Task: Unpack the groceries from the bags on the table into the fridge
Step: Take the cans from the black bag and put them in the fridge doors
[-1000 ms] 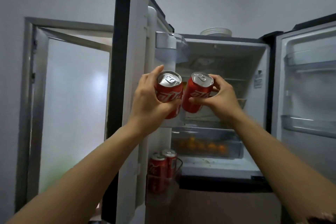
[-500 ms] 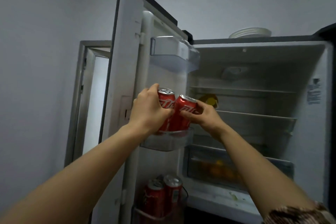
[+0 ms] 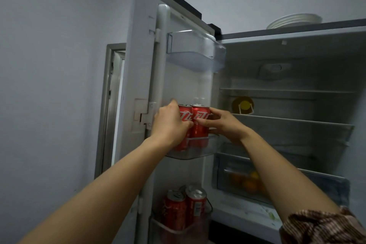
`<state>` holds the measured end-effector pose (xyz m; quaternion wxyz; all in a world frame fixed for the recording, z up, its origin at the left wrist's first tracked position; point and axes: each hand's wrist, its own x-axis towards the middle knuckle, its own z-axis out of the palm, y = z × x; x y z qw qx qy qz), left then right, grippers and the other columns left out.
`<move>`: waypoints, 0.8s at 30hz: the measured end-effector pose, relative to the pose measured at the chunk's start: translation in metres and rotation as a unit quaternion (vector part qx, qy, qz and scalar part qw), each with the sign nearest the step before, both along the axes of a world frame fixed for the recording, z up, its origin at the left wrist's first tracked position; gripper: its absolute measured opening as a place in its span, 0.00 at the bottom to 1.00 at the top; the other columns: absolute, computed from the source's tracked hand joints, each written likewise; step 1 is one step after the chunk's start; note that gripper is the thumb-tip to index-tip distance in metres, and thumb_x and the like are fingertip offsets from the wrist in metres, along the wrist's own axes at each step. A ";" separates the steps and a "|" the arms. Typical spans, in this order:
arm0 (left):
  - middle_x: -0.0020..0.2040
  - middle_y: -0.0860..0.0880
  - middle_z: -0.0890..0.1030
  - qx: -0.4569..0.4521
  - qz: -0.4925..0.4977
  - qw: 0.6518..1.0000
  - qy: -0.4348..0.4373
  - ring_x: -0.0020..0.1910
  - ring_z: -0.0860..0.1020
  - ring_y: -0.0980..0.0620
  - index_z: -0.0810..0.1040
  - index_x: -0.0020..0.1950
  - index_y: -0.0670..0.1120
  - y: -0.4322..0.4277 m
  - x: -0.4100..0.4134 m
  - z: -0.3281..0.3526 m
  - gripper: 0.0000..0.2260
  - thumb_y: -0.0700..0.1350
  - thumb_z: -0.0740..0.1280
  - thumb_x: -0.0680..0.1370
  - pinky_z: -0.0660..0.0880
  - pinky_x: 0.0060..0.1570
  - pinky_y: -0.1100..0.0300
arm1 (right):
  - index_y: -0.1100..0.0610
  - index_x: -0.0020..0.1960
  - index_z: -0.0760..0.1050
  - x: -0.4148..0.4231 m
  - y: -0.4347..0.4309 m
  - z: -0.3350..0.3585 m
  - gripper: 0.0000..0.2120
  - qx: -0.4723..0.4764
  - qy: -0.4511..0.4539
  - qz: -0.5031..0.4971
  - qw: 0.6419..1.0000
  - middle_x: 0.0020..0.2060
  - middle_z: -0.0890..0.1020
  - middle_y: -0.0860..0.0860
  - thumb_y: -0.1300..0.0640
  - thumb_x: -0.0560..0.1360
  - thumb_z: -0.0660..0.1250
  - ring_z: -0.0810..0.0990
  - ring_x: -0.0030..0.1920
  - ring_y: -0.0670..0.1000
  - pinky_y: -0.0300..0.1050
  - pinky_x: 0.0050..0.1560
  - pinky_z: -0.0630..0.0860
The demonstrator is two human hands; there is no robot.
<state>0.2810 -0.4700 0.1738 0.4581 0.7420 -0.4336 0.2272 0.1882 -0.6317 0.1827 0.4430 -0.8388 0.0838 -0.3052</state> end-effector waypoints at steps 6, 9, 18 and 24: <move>0.69 0.40 0.69 0.041 0.011 0.999 -0.020 0.66 0.70 0.40 0.53 0.76 0.40 -0.001 -0.001 -0.004 0.33 0.51 0.64 0.79 0.69 0.62 0.49 | 0.45 0.57 0.74 0.004 0.003 -0.002 0.19 0.000 -0.025 -0.015 1.000 0.54 0.81 0.50 0.58 0.70 0.74 0.81 0.54 0.50 0.49 0.58 0.77; 0.76 0.40 0.59 0.043 0.019 0.998 -0.045 0.73 0.63 0.41 0.50 0.77 0.40 0.001 -0.003 -0.011 0.33 0.50 0.63 0.80 0.63 0.69 0.50 | 0.50 0.62 0.74 0.002 0.004 -0.005 0.21 -0.006 -0.037 -0.030 0.999 0.53 0.81 0.49 0.60 0.71 0.73 0.81 0.52 0.48 0.43 0.51 0.78; 0.77 0.43 0.58 0.023 0.024 0.992 -0.121 0.75 0.59 0.45 0.56 0.76 0.41 0.011 0.001 -0.018 0.27 0.47 0.62 0.80 0.59 0.72 0.52 | 0.59 0.75 0.60 -0.008 0.015 -0.006 0.35 -0.035 -0.041 -0.121 0.991 0.63 0.75 0.54 0.60 0.73 0.72 0.75 0.58 0.49 0.36 0.48 0.74; 0.75 0.44 0.63 -0.006 0.012 0.990 -0.143 0.72 0.64 0.45 0.62 0.75 0.42 0.023 0.001 -0.024 0.24 0.46 0.61 0.80 0.64 0.69 0.51 | 0.55 0.75 0.60 -0.010 0.027 -0.009 0.36 -0.105 -0.050 -0.205 0.972 0.71 0.69 0.55 0.55 0.72 0.73 0.71 0.68 0.54 0.44 0.56 0.74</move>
